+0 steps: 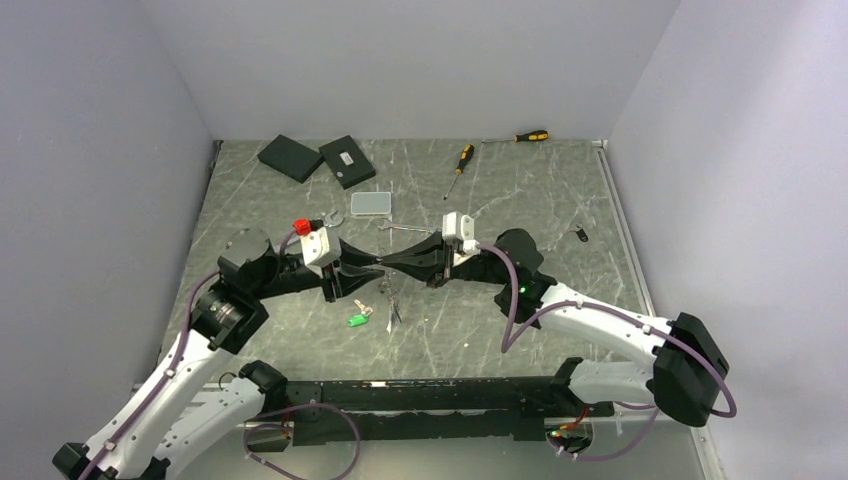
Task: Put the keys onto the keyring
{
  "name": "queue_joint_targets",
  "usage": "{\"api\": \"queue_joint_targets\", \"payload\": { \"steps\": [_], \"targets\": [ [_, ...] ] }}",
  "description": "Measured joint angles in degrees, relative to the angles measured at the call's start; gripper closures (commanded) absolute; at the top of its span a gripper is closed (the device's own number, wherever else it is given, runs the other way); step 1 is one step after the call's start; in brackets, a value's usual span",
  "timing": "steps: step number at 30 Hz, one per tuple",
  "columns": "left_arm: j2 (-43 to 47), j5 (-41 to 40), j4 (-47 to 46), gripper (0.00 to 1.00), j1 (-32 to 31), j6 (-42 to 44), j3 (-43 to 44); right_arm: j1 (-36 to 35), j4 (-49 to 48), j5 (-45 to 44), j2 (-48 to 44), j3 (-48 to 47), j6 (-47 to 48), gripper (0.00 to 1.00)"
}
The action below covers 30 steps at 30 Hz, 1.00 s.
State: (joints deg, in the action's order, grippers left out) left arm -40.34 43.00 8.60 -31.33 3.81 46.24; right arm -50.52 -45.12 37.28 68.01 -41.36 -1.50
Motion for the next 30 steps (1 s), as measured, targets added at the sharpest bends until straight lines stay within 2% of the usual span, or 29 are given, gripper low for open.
{"api": "queue_joint_targets", "payload": {
  "steps": [2,6,8,13,20,30],
  "targets": [
    [0.52,-0.55,0.63,0.67,-0.15,0.22,0.00,0.00,0.55,0.02,-0.48,0.00,0.07,1.00],
    [1.53,-1.38,2.91,0.55,-0.15,1.62,0.13,0.00,1.88,-0.07,-1.64,0.00,0.39,1.00],
    [1.68,-1.92,4.87,0.53,-0.17,2.80,0.96,0.02,2.78,-0.28,-2.01,0.07,0.96,1.00],
    [2.58,-3.28,8.85,0.57,-0.20,5.16,3.10,0.02,4.79,-0.35,-2.36,0.13,1.62,1.00],
    [4.44,-3.37,7.96,0.71,-0.20,5.57,2.95,0.02,4.96,0.00,-2.36,0.20,1.53,1.00],
    [1.49,-2.71,6.45,0.71,-0.22,5.55,2.69,0.02,4.24,0.74,-2.47,0.44,0.35,1.00]
  ]
}}
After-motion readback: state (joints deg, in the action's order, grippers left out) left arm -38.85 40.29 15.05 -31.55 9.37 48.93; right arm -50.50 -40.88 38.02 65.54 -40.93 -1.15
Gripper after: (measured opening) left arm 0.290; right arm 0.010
